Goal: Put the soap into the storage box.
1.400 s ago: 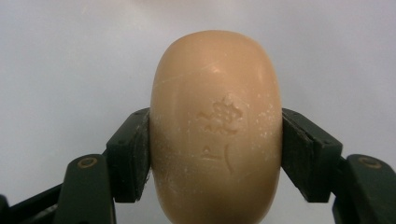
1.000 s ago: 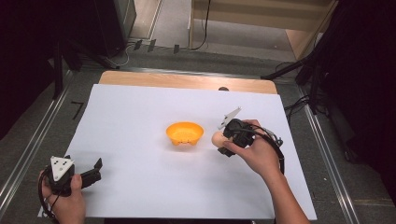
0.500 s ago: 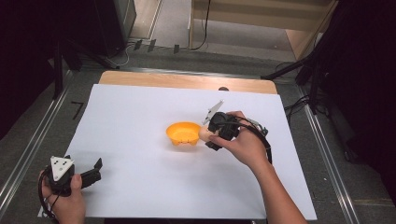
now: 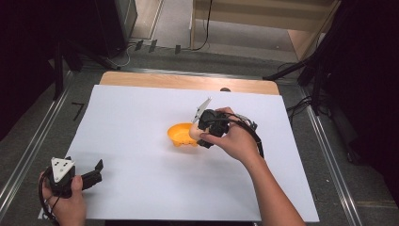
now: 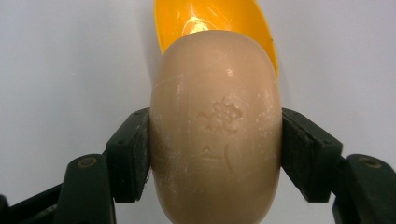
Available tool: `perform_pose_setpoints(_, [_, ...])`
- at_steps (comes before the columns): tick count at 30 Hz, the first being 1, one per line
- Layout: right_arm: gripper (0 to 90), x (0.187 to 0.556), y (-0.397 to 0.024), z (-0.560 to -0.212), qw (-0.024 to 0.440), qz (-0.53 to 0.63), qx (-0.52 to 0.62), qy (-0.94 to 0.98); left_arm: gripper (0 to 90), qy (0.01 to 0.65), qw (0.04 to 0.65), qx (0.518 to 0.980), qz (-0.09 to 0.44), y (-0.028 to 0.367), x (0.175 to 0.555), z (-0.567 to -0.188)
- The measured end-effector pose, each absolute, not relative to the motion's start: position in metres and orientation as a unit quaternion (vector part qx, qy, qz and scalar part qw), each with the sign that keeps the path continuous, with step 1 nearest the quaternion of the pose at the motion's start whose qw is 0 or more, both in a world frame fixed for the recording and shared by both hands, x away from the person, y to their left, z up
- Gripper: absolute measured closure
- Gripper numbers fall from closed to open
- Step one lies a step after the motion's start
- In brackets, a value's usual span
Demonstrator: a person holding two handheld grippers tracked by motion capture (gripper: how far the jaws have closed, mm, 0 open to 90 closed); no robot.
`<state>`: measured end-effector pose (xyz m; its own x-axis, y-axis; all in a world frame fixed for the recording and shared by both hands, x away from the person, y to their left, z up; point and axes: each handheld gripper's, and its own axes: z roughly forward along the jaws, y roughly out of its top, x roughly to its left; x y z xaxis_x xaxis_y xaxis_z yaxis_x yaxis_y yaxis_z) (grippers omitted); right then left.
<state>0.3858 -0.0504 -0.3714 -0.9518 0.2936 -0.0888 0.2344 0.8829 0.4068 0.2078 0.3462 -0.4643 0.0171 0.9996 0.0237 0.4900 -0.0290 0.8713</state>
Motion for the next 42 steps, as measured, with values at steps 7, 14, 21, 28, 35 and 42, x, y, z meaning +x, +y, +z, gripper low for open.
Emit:
perform_pose_setpoints(7, [33.4,0.391,-0.041,-0.372,0.069,0.207,0.098,0.971,0.0,0.601,0.352,0.620,0.361,0.346,0.208,-0.464])
perform_pose_setpoints(14, [33.4,0.396,-0.033,-0.376,0.067,0.208,0.076,0.973,0.0,0.601,0.352,0.621,0.360,0.346,0.208,-0.464])
perform_pose_setpoints(21, [33.4,0.400,-0.026,-0.378,0.066,0.215,0.058,0.973,0.0,0.601,0.353,0.620,0.359,0.347,0.208,-0.464])
perform_pose_setpoints(28, [33.3,0.406,-0.016,-0.383,0.055,0.215,0.050,0.974,0.0,0.601,0.354,0.620,0.358,0.347,0.208,-0.464])
perform_pose_setpoints(35, [33.3,0.411,-0.013,-0.390,0.042,0.207,0.051,0.976,0.0,0.602,0.355,0.619,0.358,0.347,0.208,-0.464])
perform_pose_setpoints(42, [33.2,0.415,-0.010,-0.392,0.035,0.204,0.050,0.977,0.0,0.603,0.355,0.619,0.358,0.347,0.208,-0.464])
